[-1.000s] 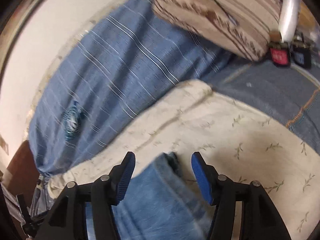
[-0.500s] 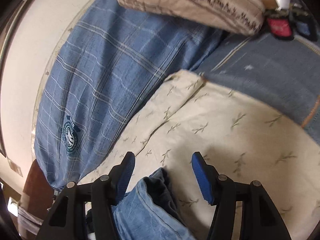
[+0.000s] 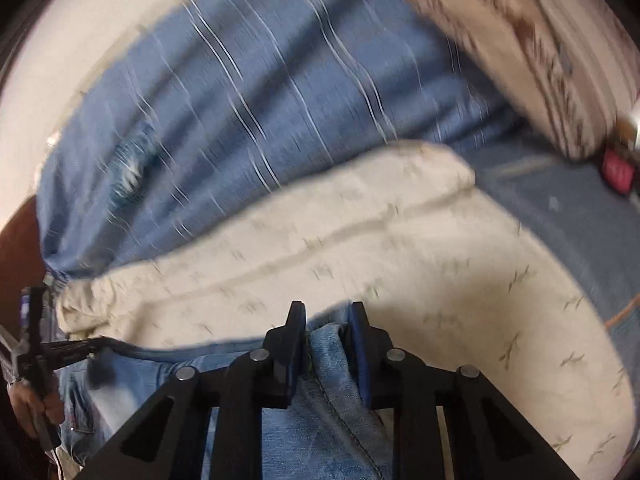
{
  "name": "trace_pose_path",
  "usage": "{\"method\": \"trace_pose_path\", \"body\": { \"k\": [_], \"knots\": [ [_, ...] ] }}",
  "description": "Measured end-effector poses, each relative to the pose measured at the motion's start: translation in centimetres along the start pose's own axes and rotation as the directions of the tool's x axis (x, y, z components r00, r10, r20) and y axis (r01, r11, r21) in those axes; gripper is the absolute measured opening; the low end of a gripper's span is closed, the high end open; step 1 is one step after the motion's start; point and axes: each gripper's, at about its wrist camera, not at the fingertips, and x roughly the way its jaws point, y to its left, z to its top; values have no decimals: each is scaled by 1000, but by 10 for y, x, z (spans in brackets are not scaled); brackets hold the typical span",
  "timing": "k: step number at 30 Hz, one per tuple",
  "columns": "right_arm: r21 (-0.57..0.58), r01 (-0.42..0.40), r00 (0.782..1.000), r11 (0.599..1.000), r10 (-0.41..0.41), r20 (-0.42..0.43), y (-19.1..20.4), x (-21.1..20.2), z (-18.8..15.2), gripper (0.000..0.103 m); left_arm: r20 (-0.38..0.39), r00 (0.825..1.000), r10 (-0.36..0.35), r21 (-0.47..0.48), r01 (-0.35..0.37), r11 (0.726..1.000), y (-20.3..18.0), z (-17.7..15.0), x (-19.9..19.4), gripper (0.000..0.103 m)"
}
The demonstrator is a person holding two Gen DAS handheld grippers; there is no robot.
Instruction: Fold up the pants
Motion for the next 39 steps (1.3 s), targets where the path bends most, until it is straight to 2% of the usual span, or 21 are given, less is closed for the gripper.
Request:
{"method": "trace_pose_path", "body": {
  "k": [2,4,5,7,9,11,13,15,17,19,21,24,26,27,29,30,31,33,35,37,39],
  "knots": [
    [0,-42,994,999,42,99,0,-18,6,23,25,1000,11,-11,-11,1000,-1,5,0,11],
    [15,2,987,1000,-5,160,-2,-23,11,22,-5,1000,22,-21,-22,1000,-3,5,12,11],
    [36,23,989,999,-28,143,-9,-16,11,22,-34,999,21,-20,-21,1000,-4,4,20,12],
    [147,23,999,989,-30,46,-33,5,8,23,-71,997,30,-40,-33,999,-4,-1,32,17],
    [270,34,999,962,-32,-12,-58,14,4,23,-53,998,33,-54,-35,998,-4,-3,28,18],
    [340,22,999,940,-31,21,-73,3,5,26,-23,999,32,-64,-33,997,-3,-5,13,24],
    [388,-57,993,920,12,117,-84,-19,8,26,38,998,41,-72,-38,997,-1,-8,-8,28],
    [357,-91,984,930,30,173,-82,-38,8,26,130,989,67,-64,-59,996,-2,-14,-36,36],
    [281,-106,983,954,58,173,-68,-49,5,26,218,972,85,-39,-78,996,-9,-25,-65,44],
    [202,-130,986,971,105,128,-46,-55,-8,26,272,961,53,-1,-55,999,-9,-37,-84,48],
    [69,-98,994,993,95,54,-12,-56,-26,26,292,957,0,56,-17,998,-18,-57,-96,48],
    [-62,-31,998,998,28,-50,21,-41,-54,26,247,967,-66,111,40,993,-32,-88,-90,48],
    [-64,37,984,997,-47,-174,23,-20,-77,27,158,982,-105,100,90,991,-38,-105,-72,48],
    [-70,59,975,996,-73,-209,21,-13,-86,26,112,987,-119,92,109,990,-41,-111,-62,48],
    [-140,77,980,987,-101,-173,26,-19,-96,25,17,995,-99,76,97,992,-47,-126,-34,48],
    [-163,104,972,981,-135,-192,30,-23,-100,25,14,996,-92,84,90,992,-49,-129,-28,50],
    [-160,111,970,981,-141,-198,30,-27,-102,25,59,994,-90,94,85,992,-50,-131,-28,53],
    [-120,107,969,987,-131,-211,28,-43,-106,25,41,996,-85,90,81,993,-51,-127,-27,53],
    [-78,83,975,993,-97,-202,24,-68,-109,25,-2,996,-93,58,93,994,-46,-120,-24,54],
    [-99,78,980,992,-95,-176,26,-93,-110,25,-38,994,-104,2,104,995,-41,-116,-26,53],
    [-132,96,986,987,-112,-127,27,-121,-113,25,-14,988,-152,-40,151,988,-40,-119,-39,53]
  ]
}}
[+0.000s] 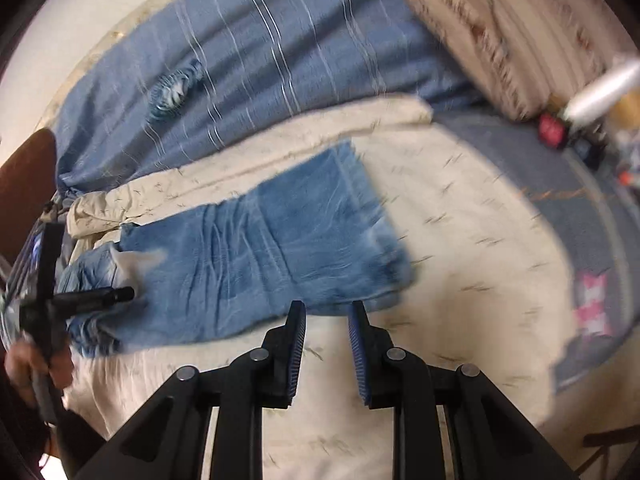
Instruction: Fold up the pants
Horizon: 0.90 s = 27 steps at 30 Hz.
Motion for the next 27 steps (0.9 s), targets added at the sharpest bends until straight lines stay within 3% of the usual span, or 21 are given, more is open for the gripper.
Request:
{"method": "trace_pose_path", "body": {
  "k": [2,6,9,12,16,22,27],
  "knots": [
    [22,-10,1000,1000,9,29,-6,-23,-3,25,47,998,-31,3,31,1000,-3,-9,-20,55],
    [87,-23,999,996,20,42,-15,-48,-5,25,111,987,-116,-4,117,993,-6,-24,-53,72],
    [81,-27,998,996,22,56,-5,-61,-5,25,138,973,-184,-68,195,978,5,-31,-73,81],
    [48,-40,997,998,37,63,12,-72,-3,25,167,964,-206,-147,231,962,22,-35,-92,83],
    [-2,-48,996,999,48,76,35,-81,-2,25,215,967,-135,-185,176,967,43,-48,-114,88],
    [-21,-77,994,997,79,82,51,-87,-2,25,169,986,13,-218,25,976,90,-60,-116,89],
    [15,-109,991,994,108,73,51,-76,0,30,156,981,119,-243,-78,967,123,-75,-114,89]
  ]
}}
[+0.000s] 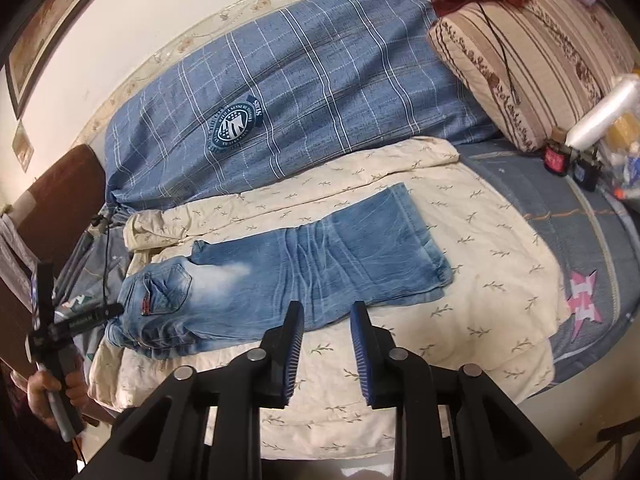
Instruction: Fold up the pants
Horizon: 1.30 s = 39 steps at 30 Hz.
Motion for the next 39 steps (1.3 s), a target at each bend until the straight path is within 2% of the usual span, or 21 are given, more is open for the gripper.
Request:
{"method": "trace_pose_path", "body": {
  "k": [5,11,16,24,28,34,36,39],
  "knots": [
    [46,-23,1000,999,23,2,-6,26,-2,39,-5,997,71,17,-71,997,27,-7,12,89],
    [114,-33,999,993,30,31,-23,60,-2,39,-11,996,89,1,-89,996,54,-13,20,89],
    [119,-33,999,992,32,13,-25,84,1,39,3,996,95,-28,-94,995,72,-17,23,89],
    [3,-27,997,1000,27,-69,14,124,-8,39,13,999,34,-33,-34,999,72,-20,30,89],
    [-63,-20,994,998,13,-108,32,139,-19,39,-28,997,71,-1,-71,997,71,-21,47,89],
    [-126,17,985,992,-38,-167,37,162,-30,39,-135,989,56,-24,-60,998,84,-32,78,92],
    [-118,12,986,993,-31,-164,33,165,-32,39,-117,992,51,-25,-54,998,86,-34,76,93],
    [-144,8,986,989,-32,-163,32,167,-33,39,-94,992,87,18,-86,996,81,-37,76,97]
  ]
}}
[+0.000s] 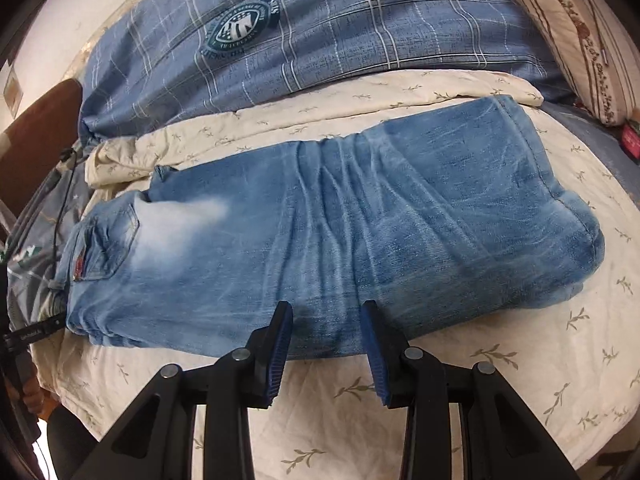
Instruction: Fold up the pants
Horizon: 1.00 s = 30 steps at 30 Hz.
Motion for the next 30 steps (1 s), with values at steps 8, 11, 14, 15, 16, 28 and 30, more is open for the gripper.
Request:
{"method": "trace_pose_path", "body": {
  "k": [8,11,14,15,16,28,30],
  "knots": [
    [5,-73,997,997,73,4,-12,-7,-3,39,-10,999,52,-30,-53,998,1,2,-11,98],
    [132,-140,990,981,137,35,-36,-19,1,39,83,989,122,-13,-121,993,-5,5,-42,98],
    [147,-97,989,984,79,128,-50,-41,7,39,179,974,140,17,-145,989,-21,9,-72,98],
    [144,-84,986,986,62,154,-53,-47,8,39,206,969,135,23,-142,990,-27,10,-81,98],
    [144,-72,982,987,45,183,-56,-54,9,41,233,964,130,26,-140,990,-34,12,-89,98],
    [245,-73,978,967,21,208,-94,-59,19,51,60,996,59,122,-66,990,-107,18,-27,98],
    [255,-73,984,964,28,177,-96,-51,21,51,-5,996,94,129,-92,987,-108,11,-9,98]
  ]
}}
